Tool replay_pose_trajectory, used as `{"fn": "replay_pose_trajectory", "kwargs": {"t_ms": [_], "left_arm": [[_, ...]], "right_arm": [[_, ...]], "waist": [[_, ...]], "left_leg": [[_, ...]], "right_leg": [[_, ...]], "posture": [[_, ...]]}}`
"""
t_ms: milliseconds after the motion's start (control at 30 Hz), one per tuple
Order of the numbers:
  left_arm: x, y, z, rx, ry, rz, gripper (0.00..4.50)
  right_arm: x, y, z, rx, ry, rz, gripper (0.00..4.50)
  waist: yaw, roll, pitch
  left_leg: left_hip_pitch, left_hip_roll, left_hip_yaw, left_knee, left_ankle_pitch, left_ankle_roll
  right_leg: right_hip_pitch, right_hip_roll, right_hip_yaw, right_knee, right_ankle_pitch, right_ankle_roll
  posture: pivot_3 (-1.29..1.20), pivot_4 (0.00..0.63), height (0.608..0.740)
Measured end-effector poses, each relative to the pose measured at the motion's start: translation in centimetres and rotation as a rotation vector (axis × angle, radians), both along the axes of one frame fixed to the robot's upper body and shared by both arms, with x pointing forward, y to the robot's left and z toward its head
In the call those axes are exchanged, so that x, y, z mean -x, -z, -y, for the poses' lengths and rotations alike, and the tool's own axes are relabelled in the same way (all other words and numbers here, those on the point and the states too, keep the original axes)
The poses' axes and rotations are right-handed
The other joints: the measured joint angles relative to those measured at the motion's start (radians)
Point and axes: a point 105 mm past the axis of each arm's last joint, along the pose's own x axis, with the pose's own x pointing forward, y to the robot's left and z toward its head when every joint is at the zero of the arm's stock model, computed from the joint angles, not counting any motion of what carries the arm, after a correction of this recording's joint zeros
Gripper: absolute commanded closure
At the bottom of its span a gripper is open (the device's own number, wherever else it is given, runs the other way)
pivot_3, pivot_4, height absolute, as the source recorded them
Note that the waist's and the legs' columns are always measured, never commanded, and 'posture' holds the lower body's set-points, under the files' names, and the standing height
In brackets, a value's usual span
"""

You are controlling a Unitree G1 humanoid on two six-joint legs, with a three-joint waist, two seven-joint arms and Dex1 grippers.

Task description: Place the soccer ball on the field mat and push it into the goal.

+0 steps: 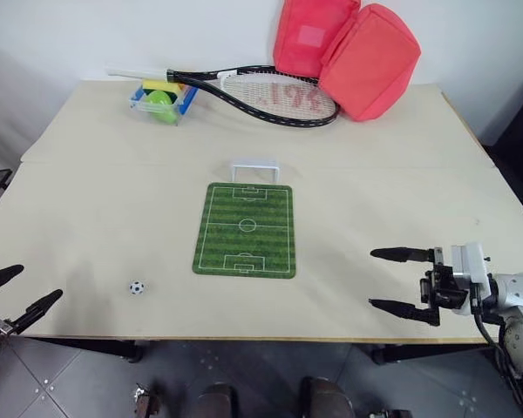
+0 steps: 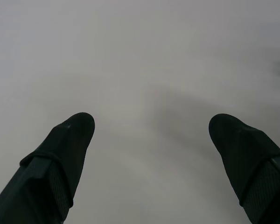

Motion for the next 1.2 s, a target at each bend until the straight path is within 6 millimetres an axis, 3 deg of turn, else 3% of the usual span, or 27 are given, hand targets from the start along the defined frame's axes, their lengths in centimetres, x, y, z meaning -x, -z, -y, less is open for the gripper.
{"fn": "replay_pose_trajectory", "kwargs": {"t_ms": [300, 400, 500, 600, 800, 1100, 1200], "left_arm": [[1.4, 1.6, 1.6, 0.069, 0.125, -0.073, 0.04], [2.6, 2.7, 1.8, 0.104, 0.166, -0.114, 0.04], [3.5, 4.0, 3.9, 0.153, 0.279, -0.150, 0.04], [2.9, 4.3, 5.4, 0.180, 0.334, -0.148, 0.04], [0.4, 2.6, 7.4, 0.192, 0.391, -0.072, 0.04], [-3.3, 3.2, 11.7, 0.294, 0.472, -0.085, 0.04], [-4.0, 3.4, 12.5, 0.303, 0.489, -0.108, 0.60]], "right_arm": [[0.5, 0.4, -2.5, -0.043, -0.089, -0.007, 0.00], [1.3, -0.6, -4.5, -0.172, -0.166, 0.008, 0.00], [2.3, -2.2, -6.5, -0.351, -0.253, 0.070, 0.00], [2.5, -2.8, -6.9, -0.348, -0.280, 0.092, 0.00], [2.7, -2.8, -7.1, -0.335, -0.296, 0.105, 0.00], [3.1, -1.6, -6.8, -0.312, -0.272, 0.081, 0.00], [3.1, -1.2, -6.7, -0.306, -0.259, 0.069, 0.00]], "waist": [[0.005, 0.000, 0.000], [0.004, 0.000, 0.000], [0.005, 0.001, 0.000], [0.017, -0.001, 0.000], [0.026, -0.001, -0.001], [0.027, -0.001, -0.001], [0.026, -0.001, -0.001]], "left_leg": [[0.000, 0.001, 0.002, 0.000, -0.001, 0.000], [0.000, 0.003, 0.002, 0.000, -0.001, -0.001], [0.000, 0.003, 0.003, 0.001, -0.002, 0.000], [0.000, 0.003, 0.003, 0.003, -0.002, 0.000], [0.000, 0.003, 0.004, 0.003, -0.003, 0.000], [0.000, 0.004, 0.004, 0.004, -0.003, 0.000], [0.000, 0.004, 0.005, 0.004, -0.003, 0.000]], "right_leg": [[-0.001, 0.001, 0.001, 0.000, 0.000, 0.000], [-0.001, 0.003, 0.001, 0.000, 0.001, -0.001], [-0.002, 0.003, 0.002, 0.000, 0.001, -0.001], [-0.002, 0.003, 0.002, 0.001, 0.001, -0.002], [-0.002, 0.004, 0.003, 0.001, 0.002, -0.002], [-0.002, 0.005, 0.003, 0.001, 0.002, -0.002], [-0.002, 0.005, 0.004, 0.001, 0.002, -0.002]], "posture": [[0.00, 0.150, 0.740], [0.00, 0.150, 0.740], [0.00, 0.150, 0.740], [0.00, 0.150, 0.740], [0.00, 0.150, 0.740], [0.00, 0.150, 0.740], [0.00, 0.150, 0.740]]}}
